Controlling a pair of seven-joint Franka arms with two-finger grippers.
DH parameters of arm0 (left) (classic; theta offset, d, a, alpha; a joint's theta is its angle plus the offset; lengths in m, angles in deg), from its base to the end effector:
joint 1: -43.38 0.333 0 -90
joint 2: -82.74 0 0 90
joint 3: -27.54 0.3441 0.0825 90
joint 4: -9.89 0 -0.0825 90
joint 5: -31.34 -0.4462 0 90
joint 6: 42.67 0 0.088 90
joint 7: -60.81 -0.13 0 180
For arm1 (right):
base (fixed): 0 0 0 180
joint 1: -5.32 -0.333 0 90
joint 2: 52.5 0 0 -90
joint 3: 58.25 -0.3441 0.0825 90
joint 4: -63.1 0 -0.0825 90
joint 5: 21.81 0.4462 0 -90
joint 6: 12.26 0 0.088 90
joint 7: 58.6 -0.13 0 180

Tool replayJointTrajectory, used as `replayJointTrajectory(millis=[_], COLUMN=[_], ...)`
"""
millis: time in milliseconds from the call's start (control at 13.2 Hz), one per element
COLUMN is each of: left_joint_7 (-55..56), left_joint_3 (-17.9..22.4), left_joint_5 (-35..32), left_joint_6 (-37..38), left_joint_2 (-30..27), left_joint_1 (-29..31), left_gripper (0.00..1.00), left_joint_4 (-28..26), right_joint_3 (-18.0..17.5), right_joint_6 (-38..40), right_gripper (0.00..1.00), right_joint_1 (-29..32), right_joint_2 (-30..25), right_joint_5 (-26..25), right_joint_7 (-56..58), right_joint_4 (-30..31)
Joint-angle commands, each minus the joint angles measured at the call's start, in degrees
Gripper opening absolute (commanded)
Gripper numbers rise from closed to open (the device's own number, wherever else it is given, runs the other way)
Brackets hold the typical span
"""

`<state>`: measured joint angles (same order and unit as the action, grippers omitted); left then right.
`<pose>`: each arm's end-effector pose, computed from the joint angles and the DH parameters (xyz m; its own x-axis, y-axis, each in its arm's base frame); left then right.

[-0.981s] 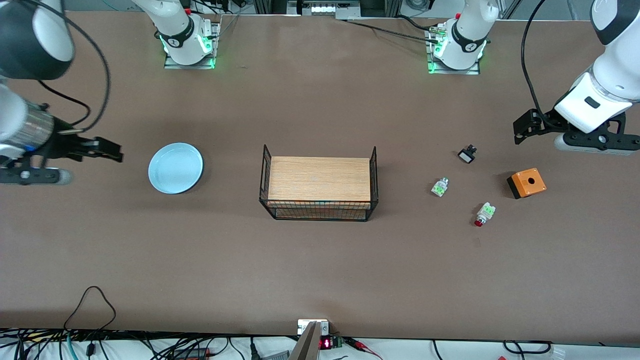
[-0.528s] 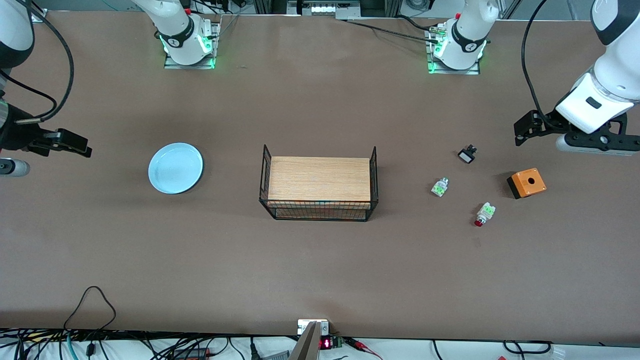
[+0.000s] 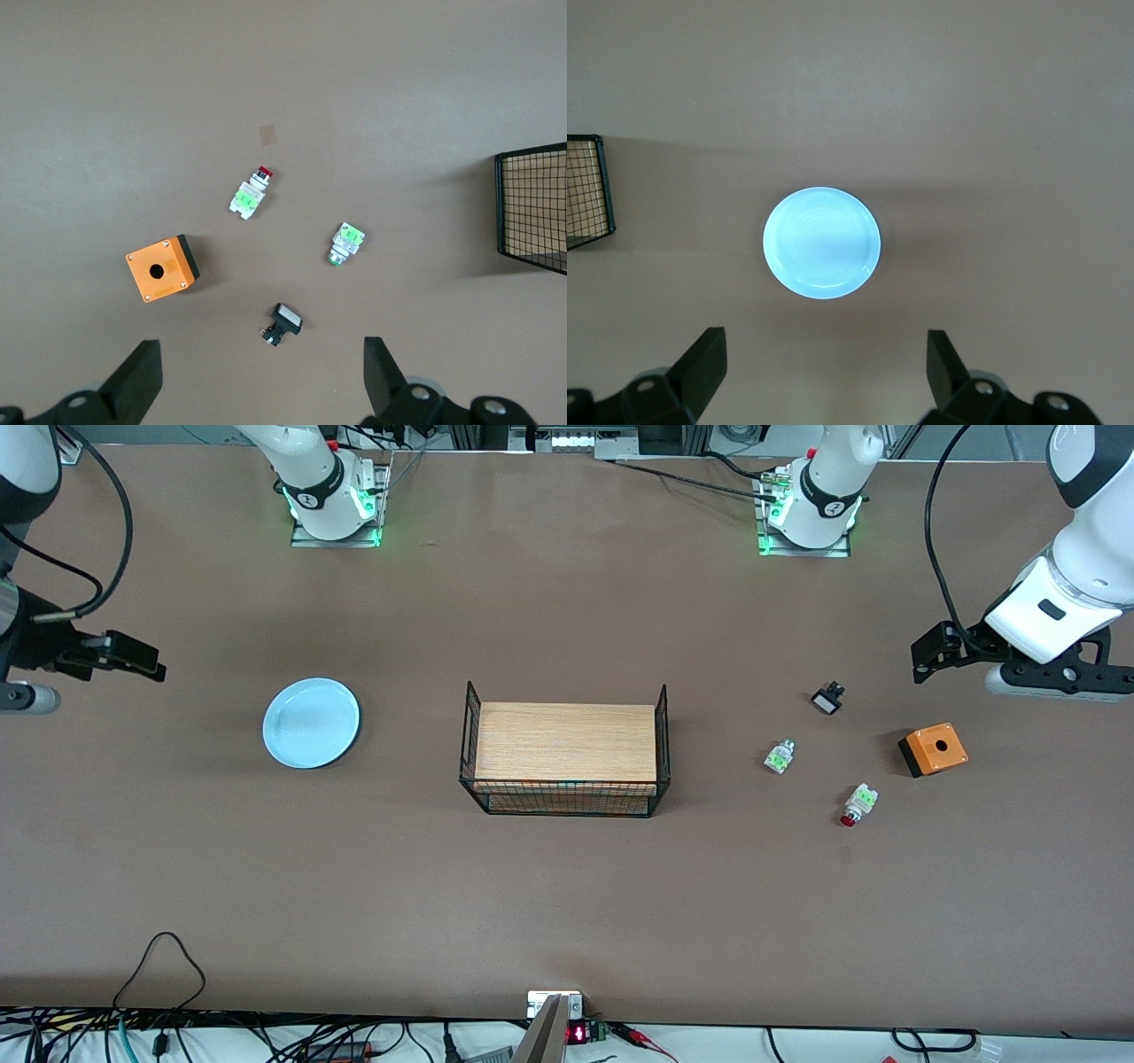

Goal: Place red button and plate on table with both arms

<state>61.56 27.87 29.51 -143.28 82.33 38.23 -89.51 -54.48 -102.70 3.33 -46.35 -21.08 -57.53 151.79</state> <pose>0.6234 -0.0490 0.5620 0.9966 -0.0768 0.0286 -0.0759 -0.9966 -0.0311 0.6480 -0.0165 0.5746 0.9970 -0.0126 -0.0764 -0.0131 -0.9999 -0.0071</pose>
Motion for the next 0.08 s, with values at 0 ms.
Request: replayJointTrajectory(millis=[0], left_joint_7=[-0.48], left_joint_3=[0.20], left_joint_5=[0.78], left_joint_6=[0.68], left_joint_2=[-0.38], left_joint_1=[-0.47], left_gripper=[1.00], left_joint_4=[0.44], right_joint_3=[0.01], right_joint_6=[0.09], right_gripper=[1.00], right_joint_1=[-0.03], right_joint_2=[-1.49], right_joint_5=[-0.73], right_joint_7=[0.78], right_joint_4=[1.39])
